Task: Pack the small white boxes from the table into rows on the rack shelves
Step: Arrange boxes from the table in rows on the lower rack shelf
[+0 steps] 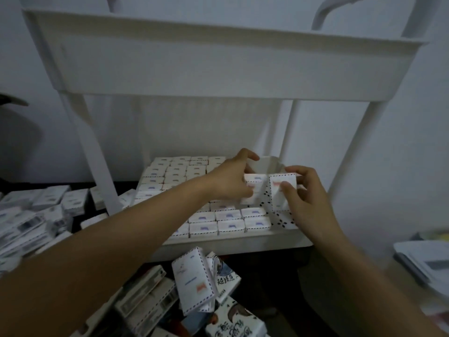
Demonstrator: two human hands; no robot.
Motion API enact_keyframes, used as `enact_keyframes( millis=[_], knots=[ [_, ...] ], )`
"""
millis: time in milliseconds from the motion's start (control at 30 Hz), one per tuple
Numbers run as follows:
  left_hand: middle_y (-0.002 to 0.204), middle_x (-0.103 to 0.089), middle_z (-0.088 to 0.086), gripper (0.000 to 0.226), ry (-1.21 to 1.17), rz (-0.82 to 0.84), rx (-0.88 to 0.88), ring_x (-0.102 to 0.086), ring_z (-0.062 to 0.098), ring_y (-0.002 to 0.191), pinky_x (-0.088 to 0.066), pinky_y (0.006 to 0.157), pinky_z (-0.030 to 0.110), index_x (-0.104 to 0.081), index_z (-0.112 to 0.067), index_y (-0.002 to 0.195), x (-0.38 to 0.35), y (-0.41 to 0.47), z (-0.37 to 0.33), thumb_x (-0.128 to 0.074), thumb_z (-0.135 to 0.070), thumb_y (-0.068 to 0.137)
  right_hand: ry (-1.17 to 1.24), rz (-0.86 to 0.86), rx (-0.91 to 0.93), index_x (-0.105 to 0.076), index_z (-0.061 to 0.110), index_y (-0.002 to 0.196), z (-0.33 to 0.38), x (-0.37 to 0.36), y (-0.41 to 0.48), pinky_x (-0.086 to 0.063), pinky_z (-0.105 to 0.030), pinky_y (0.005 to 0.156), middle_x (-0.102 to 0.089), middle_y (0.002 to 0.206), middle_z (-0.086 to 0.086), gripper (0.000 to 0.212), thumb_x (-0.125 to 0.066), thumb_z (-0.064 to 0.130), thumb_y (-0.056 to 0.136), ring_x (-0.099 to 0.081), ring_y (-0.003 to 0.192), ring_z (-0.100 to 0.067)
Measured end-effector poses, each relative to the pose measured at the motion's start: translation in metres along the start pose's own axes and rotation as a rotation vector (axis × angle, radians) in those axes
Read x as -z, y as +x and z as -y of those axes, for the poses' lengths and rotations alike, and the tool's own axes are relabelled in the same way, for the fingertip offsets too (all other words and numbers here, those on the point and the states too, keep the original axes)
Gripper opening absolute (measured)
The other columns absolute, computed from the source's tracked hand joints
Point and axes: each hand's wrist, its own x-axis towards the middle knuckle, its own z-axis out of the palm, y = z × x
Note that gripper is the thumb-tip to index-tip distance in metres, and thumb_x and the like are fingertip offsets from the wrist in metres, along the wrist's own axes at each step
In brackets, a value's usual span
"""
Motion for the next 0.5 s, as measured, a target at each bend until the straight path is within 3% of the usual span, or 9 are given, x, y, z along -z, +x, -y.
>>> enact_keyframes(
  millis=[100, 233, 300, 400, 500],
  knots=[
    [0.122, -0.058, 0.000, 0.062, 0.077, 0.084, 0.007, -0.064, 0.018, 0.092, -0.058, 0.075, 0.036, -0.041, -0.025, 0.135, -0.005, -0.007, 0.007, -0.064, -0.004, 0.081, -0.007, -0.068, 0.071, -0.051, 0.037, 0.106, 0.002, -0.003, 0.004, -0.056, -0.033, 0.070, -0.063, 0.101, 0.019, 0.024, -0.062, 0.022, 0.092, -0.063, 0.083, -0.003],
    [0.118, -0.059, -0.007, 0.036, 0.253, 0.096, -0.071, -0.055, -0.001, 0.089, -0.039, 0.068, 0.009, -0.056, -0.020, 0.120, -0.008, -0.015, 0.018, -0.066, -0.020, 0.085, -0.080, -0.127, 0.109, -0.048, 0.040, 0.101, 0.003, -0.010, 0.011, -0.052, -0.028, 0.064, -0.061, 0.097, 0.021, 0.024, -0.063, 0.024, 0.091, -0.062, 0.074, -0.002],
    [0.112, -0.062, -0.009, 0.030, 0.261, 0.076, -0.075, -0.057, 0.002, 0.091, -0.042, 0.073, 0.013, -0.060, -0.021, 0.114, -0.008, -0.018, 0.020, -0.066, -0.028, 0.086, -0.114, -0.086, 0.110, -0.047, 0.036, 0.107, 0.002, -0.015, 0.015, -0.050, -0.024, 0.066, -0.062, 0.098, 0.018, 0.024, -0.061, 0.024, 0.092, -0.062, 0.074, 0.002],
    [0.103, -0.069, -0.010, 0.026, 0.384, -0.004, -0.158, -0.061, 0.008, 0.097, -0.040, 0.099, 0.028, -0.067, -0.022, 0.109, -0.008, -0.023, 0.018, -0.066, -0.032, 0.085, -0.184, 0.050, 0.078, -0.048, 0.032, 0.119, 0.002, -0.026, 0.020, -0.049, -0.023, 0.071, -0.062, 0.104, 0.011, 0.029, -0.059, 0.022, 0.094, -0.063, 0.087, -0.003],
    [0.100, -0.068, -0.009, 0.030, 0.486, -0.081, -0.200, -0.058, 0.013, 0.100, -0.031, 0.107, 0.033, -0.064, -0.022, 0.109, -0.009, -0.029, 0.018, -0.065, -0.039, 0.085, -0.177, 0.169, 0.031, -0.054, 0.020, 0.117, 0.005, -0.034, 0.024, -0.043, -0.004, 0.064, -0.060, 0.097, 0.011, 0.025, -0.057, 0.011, 0.094, -0.059, 0.087, -0.002]
  ],
)
